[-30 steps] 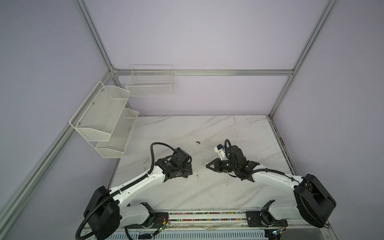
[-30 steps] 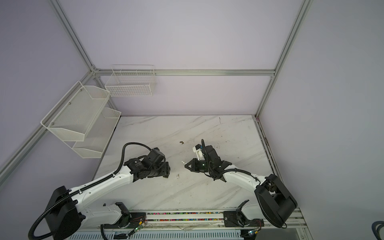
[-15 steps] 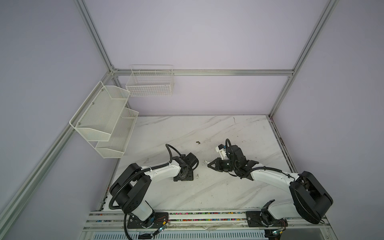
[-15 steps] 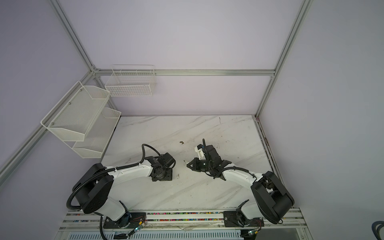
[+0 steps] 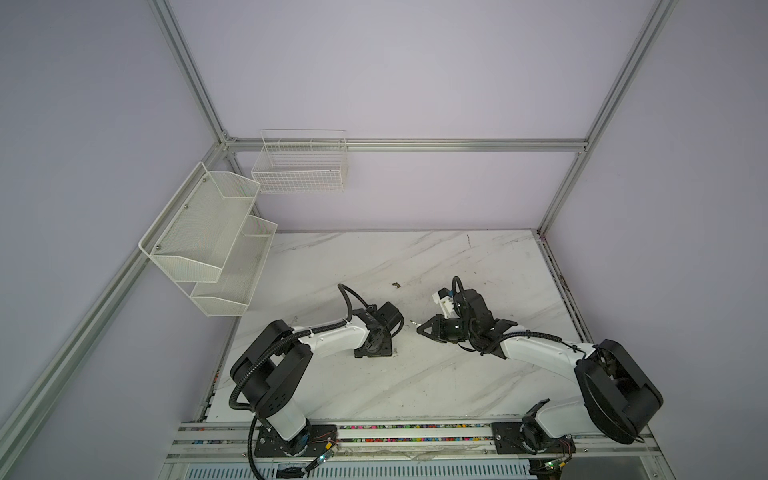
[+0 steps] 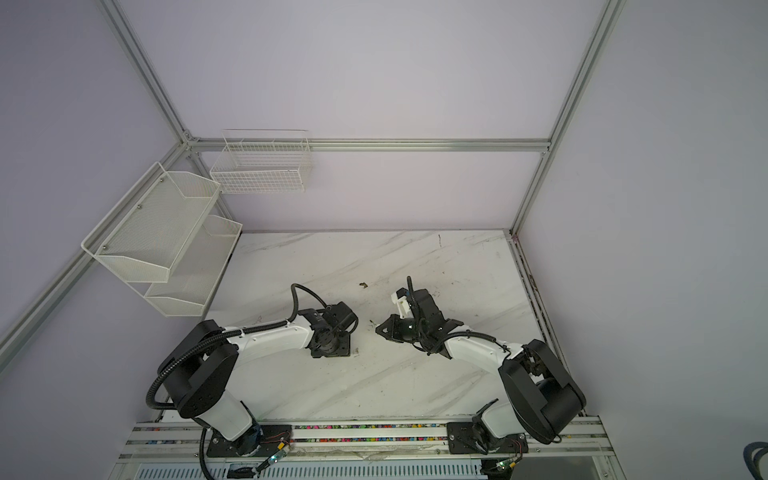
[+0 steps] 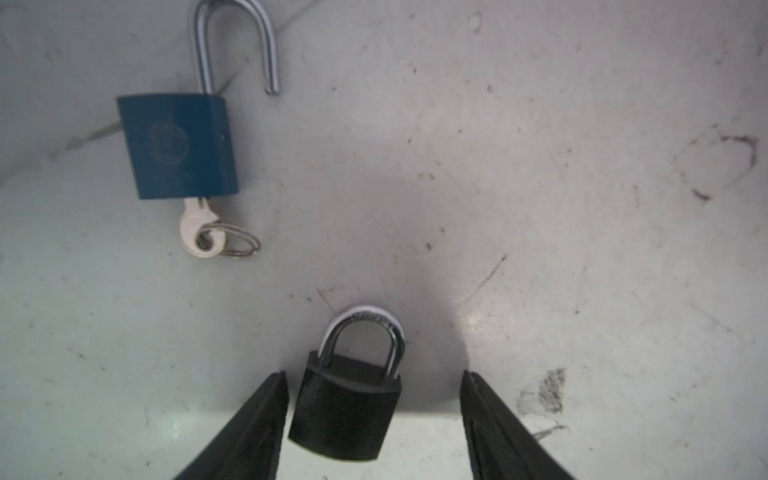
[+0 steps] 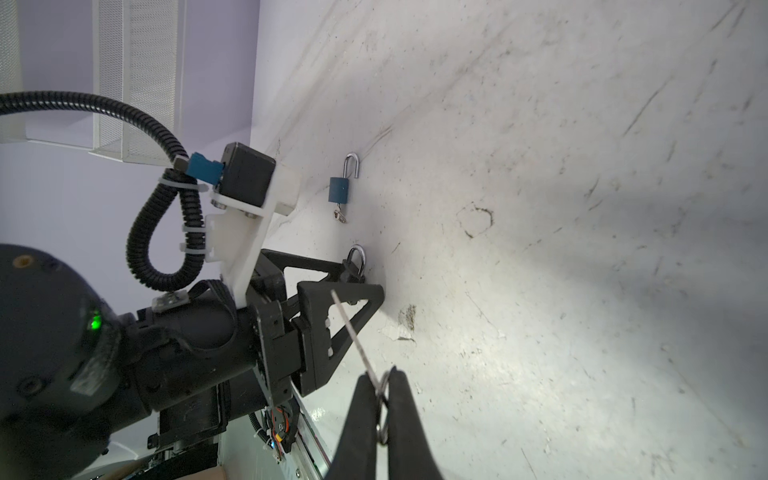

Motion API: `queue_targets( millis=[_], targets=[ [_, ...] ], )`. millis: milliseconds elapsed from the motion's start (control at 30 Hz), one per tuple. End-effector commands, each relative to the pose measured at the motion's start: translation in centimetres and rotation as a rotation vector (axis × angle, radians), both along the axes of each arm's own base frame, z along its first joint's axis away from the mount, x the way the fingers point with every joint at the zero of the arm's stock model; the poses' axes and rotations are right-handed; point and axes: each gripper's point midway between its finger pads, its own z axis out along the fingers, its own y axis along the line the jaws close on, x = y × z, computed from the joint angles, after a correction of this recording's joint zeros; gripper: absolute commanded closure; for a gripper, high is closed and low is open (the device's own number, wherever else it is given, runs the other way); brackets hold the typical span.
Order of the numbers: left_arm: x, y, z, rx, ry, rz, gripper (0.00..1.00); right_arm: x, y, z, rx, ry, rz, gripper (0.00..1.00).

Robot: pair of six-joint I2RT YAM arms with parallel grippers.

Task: Unlock with the key
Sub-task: 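Close the left gripper around the dark grey padlock body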

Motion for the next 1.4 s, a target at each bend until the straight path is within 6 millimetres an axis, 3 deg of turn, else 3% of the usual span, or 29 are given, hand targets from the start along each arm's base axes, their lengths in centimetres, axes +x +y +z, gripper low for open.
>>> queue_targets(
  millis=[0,400,633,967,1367],
  targets=[
    [1.6,-3.9,1.8,-0.121,-0.05,-0.002,0.37,0.5,0.1,0.7,0.012,-0.023,0.007,1.0],
    [0.9,-2.3,0.9,-0.077,-0.024,0.146,0.44,0.7,-0.2,1.1,0.025,-0.023,-0.002,1.0],
    [0.2,-3.0,0.4,-0.085,0.021,0.112,0.47,0.7,-0.2,0.9,0.031,-0.014,-0.008,1.0],
    [-1.9,-1.8,-0.8,-0.027,0.095,0.07,0.55,0.9,0.0,0.3,0.048,0.008,-0.011,1.0],
    [-1.9,-1.5,-1.0,-0.004,0.1,0.056,0.69,1.0,0.3,0.4,0.065,0.018,-0.009,1.0]
  ],
)
